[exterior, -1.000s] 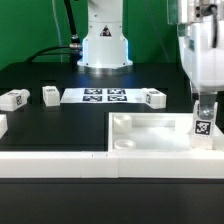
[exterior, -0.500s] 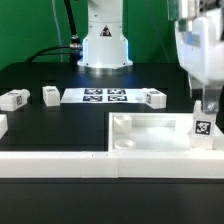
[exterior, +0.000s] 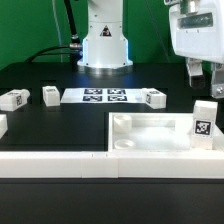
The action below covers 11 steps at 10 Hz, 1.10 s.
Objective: Assemble square table
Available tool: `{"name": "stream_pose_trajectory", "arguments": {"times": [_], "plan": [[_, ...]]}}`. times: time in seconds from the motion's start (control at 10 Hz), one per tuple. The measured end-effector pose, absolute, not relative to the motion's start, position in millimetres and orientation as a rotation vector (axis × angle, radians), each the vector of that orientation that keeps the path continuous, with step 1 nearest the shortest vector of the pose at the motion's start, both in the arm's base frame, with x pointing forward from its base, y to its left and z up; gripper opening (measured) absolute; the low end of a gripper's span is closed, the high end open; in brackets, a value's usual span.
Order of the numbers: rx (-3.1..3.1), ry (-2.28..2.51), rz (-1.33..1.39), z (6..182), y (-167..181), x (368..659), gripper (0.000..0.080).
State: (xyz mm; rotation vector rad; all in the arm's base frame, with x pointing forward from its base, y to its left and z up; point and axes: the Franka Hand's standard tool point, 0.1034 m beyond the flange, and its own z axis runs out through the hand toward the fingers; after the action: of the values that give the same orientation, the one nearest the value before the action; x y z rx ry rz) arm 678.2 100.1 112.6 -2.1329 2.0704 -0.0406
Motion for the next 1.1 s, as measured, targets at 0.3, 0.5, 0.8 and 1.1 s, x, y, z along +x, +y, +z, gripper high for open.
{"name": "stream_pose_trajectory", "arguments": {"times": [0.3,0.5,0.8,1.1], "plan": [[-2.133,2.071,-0.04,112.4,100,678,0.0649],[-2.164,2.026,-0.041,118.6,110,671,0.0649],[-2.218,1.964,-0.014,129.8,131,651,0.0649],[-2.218,1.968,-0.012,127.4,130,651,0.0649]]}}
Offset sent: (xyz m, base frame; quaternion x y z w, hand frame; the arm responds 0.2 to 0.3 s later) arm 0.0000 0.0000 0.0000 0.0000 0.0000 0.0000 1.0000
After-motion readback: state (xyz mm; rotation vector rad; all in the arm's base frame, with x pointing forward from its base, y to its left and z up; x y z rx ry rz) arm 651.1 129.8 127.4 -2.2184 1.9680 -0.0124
